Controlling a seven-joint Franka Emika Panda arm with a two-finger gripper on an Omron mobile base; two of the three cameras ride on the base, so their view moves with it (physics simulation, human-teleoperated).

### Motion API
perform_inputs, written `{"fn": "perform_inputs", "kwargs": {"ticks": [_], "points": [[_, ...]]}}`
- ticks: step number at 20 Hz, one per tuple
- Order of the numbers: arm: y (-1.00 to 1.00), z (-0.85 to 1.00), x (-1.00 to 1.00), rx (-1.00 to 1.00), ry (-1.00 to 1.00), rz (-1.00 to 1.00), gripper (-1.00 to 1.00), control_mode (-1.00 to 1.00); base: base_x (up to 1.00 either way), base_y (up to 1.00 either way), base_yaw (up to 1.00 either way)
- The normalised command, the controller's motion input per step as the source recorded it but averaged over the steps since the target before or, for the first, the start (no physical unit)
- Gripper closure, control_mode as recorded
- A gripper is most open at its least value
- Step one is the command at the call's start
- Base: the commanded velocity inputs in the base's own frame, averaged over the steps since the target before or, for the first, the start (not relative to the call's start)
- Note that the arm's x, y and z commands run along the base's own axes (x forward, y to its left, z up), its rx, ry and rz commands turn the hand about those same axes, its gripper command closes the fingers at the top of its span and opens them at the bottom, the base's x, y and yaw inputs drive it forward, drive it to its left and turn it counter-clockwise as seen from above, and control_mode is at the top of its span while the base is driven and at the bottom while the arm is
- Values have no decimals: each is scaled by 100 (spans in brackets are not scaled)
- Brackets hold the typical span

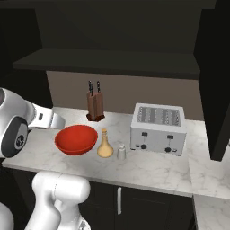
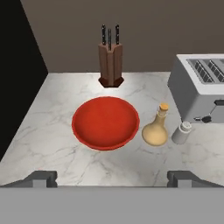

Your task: Retrieve the bottle and the shaker from the cabinet and place them next to the mixing bowl on the counter. Then add garlic from the fridge to the mixing bowl.

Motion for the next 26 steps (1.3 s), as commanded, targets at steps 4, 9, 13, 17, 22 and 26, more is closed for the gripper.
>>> {"fn": "perform_inputs", "kwargs": {"ticks": [4,9,13,17,22,26], "points": [[0,0,0,0,0,0,-100,-100,0,0,0],[0,0,0,0,0,0,-100,100,-73,-9,-8],[0,0,0,0,0,0,-100,100,-100,-20,-11],[0,0,0,0,0,0,-100,100,-100,-5,-4],[0,0,0,0,0,0,-100,100,-97,0,0],[0,0,0,0,0,0,-100,100,-44,0,13]]}}
